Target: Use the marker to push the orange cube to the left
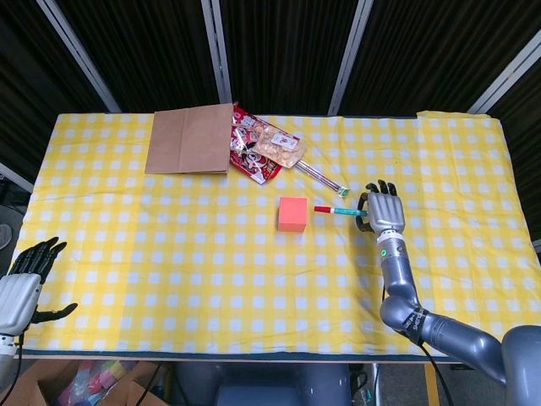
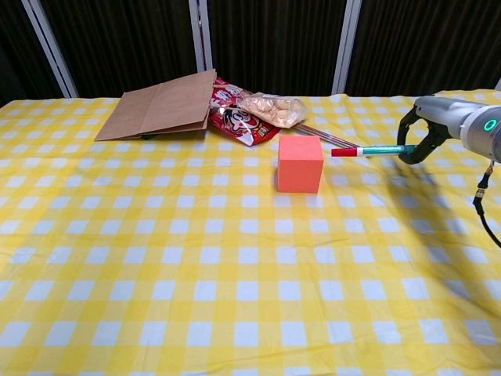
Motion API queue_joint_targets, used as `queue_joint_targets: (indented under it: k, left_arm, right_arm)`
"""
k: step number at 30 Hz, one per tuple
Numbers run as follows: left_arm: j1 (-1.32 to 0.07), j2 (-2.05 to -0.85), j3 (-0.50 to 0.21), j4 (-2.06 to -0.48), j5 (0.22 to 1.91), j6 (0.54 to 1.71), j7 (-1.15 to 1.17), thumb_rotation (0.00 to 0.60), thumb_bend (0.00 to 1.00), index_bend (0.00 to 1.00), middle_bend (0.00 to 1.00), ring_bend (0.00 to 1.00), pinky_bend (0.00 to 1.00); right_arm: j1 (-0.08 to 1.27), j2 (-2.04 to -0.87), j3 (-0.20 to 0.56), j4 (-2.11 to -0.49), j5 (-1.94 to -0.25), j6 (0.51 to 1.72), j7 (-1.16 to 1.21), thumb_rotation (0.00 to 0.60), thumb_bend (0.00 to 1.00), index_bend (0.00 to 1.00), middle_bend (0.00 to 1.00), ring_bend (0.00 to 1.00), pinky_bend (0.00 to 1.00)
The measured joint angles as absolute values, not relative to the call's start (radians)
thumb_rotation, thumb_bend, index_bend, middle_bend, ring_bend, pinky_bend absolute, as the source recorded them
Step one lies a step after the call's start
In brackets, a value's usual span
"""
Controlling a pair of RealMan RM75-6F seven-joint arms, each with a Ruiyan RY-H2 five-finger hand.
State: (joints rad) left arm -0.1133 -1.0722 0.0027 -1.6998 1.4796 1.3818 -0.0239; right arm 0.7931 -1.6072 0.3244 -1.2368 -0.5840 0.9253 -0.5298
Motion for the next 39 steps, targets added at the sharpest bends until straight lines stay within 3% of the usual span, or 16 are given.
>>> queue_joint_targets:
  k: [20,39]
  left_arm:
    - [-0.117,-1.064,0.008,-1.704,1.482,1.369,-0.044,0.6,0.0,0.0,0.0,0.0,0.05]
    - [-0.117,-1.061,0.009,-1.709,1.479,1.368,-0.045,0.6,0.0,0.0,0.0,0.0,0.05]
  right_arm:
    - [0.854,-1.689,0.321,-1.203,-0.626,0.861,-0.468,0.6,0.48,0.65,0.2,0.0,0.0]
    - [0.87,-1.698,0.296,-1.287,-0.633,0.919,-0.504,0.6,0.48,0.65,0.2,0.0,0.0]
